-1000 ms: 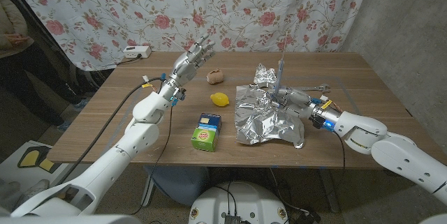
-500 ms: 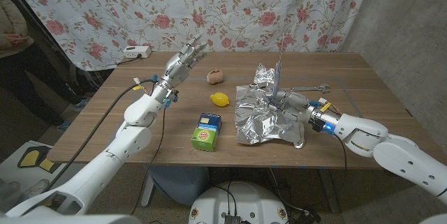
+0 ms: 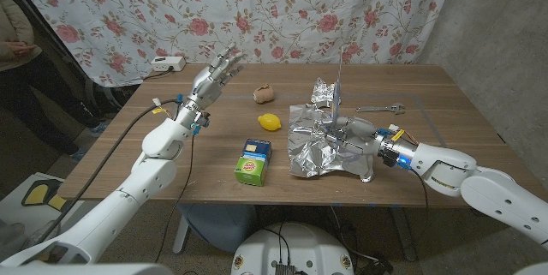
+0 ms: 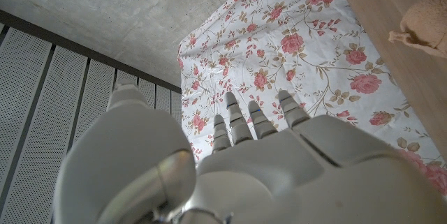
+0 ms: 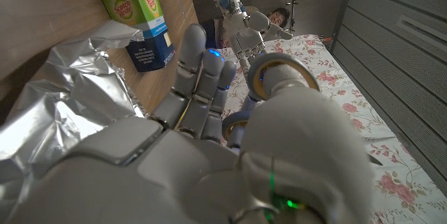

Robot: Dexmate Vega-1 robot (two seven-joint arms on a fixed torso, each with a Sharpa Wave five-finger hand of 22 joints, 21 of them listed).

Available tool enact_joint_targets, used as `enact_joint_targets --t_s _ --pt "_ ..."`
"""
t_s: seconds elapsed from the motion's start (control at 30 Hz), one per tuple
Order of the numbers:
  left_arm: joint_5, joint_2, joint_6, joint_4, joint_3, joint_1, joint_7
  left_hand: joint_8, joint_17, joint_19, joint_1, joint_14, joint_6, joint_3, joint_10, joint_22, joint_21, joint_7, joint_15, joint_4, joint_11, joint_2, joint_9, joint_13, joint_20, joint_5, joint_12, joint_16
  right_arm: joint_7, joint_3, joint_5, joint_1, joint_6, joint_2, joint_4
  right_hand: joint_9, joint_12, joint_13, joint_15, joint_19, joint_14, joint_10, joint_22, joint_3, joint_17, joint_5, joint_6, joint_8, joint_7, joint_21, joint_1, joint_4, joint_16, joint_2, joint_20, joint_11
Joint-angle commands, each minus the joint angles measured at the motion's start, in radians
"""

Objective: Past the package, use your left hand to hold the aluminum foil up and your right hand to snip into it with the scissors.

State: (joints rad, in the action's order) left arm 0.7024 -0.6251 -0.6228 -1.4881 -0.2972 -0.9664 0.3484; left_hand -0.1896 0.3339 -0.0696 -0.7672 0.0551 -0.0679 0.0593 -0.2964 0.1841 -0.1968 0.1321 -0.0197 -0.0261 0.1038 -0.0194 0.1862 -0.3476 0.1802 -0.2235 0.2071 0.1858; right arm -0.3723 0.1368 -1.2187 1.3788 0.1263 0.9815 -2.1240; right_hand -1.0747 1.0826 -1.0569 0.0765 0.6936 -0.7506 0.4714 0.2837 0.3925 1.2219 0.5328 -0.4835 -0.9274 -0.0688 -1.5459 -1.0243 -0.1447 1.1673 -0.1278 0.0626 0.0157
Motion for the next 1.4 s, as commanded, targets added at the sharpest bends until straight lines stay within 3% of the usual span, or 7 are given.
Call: enact_joint_targets --t_s 0.03,0.83,1.1,1.23,1.4 --pt "-0.010 -0.012 -0.019 0.017 0.019 -0.007 -0.017 -0.006 0.000 -0.001 -0.007 0.004 -0.001 0.002 -0.002 0.003 -0.007 0.001 -0.002 0.001 0.005 0.010 0.000 -0.002 -0.007 -0.003 0.007 0.003 -0.017 -0.007 -0.055 0.022 0.059 0.023 -0.028 0.118 -0.005 0.003 0.140 -0.006 -0.003 0.089 -0.005 0.016 0.000 -0.008 -0.004 0.004 0.057 -0.001 0.010 0.003 -0.011 -0.001 0.150 -0.075" --pt "-0.047 -0.028 -0.012 0.025 0.008 -0.019 -0.042 -0.007 -0.015 0.001 -0.007 0.000 -0.007 0.000 -0.003 0.002 -0.007 0.000 -0.002 0.002 0.008 0.013 0.000 0.005 -0.015 -0.004 0.009 0.004 -0.029 -0.017 -0.100 0.090 0.118 0.065 -0.047 0.128 -0.007 0.011 0.141 -0.006 -0.019 0.089 -0.033 0.037 -0.001 -0.038 -0.004 0.005 0.062 -0.004 0.027 -0.007 -0.056 -0.005 0.150 -0.068" --pt "-0.049 -0.031 -0.011 0.017 0.012 -0.025 -0.056 -0.007 -0.020 0.001 -0.007 -0.001 -0.009 -0.001 -0.003 0.002 -0.007 0.001 -0.003 0.002 0.008 0.014 0.000 0.007 -0.014 -0.005 0.010 0.004 -0.055 -0.006 -0.101 0.082 0.131 0.069 -0.041 0.148 -0.012 0.021 0.138 -0.005 -0.026 0.093 -0.041 0.039 -0.003 -0.047 -0.019 0.011 0.069 -0.005 0.049 0.002 -0.072 -0.004 0.150 -0.068" --pt "-0.051 -0.033 -0.009 0.013 0.012 -0.030 -0.061 -0.008 -0.023 0.002 -0.007 -0.002 -0.011 -0.001 -0.003 0.002 -0.007 0.001 -0.003 0.002 0.009 0.014 0.000 0.009 -0.015 -0.005 0.010 0.004 -0.060 -0.006 -0.093 0.081 0.130 0.074 -0.042 0.178 -0.017 0.025 0.133 -0.016 -0.032 0.089 -0.041 0.011 -0.001 -0.074 -0.023 0.031 0.063 -0.004 0.112 0.027 -0.077 0.025 0.150 -0.069" --pt "-0.053 -0.035 -0.008 0.009 0.013 -0.037 -0.069 -0.008 -0.025 0.002 -0.006 -0.001 -0.011 -0.002 -0.004 0.002 -0.007 0.003 -0.001 0.002 0.010 0.015 0.000 0.010 -0.015 -0.005 0.010 0.004 -0.079 -0.003 -0.073 0.079 0.114 0.073 -0.041 0.234 -0.014 0.022 0.137 0.003 -0.026 0.091 -0.057 -0.077 0.004 -0.207 -0.030 0.074 0.091 0.004 0.268 0.070 -0.083 0.120 0.141 -0.049"
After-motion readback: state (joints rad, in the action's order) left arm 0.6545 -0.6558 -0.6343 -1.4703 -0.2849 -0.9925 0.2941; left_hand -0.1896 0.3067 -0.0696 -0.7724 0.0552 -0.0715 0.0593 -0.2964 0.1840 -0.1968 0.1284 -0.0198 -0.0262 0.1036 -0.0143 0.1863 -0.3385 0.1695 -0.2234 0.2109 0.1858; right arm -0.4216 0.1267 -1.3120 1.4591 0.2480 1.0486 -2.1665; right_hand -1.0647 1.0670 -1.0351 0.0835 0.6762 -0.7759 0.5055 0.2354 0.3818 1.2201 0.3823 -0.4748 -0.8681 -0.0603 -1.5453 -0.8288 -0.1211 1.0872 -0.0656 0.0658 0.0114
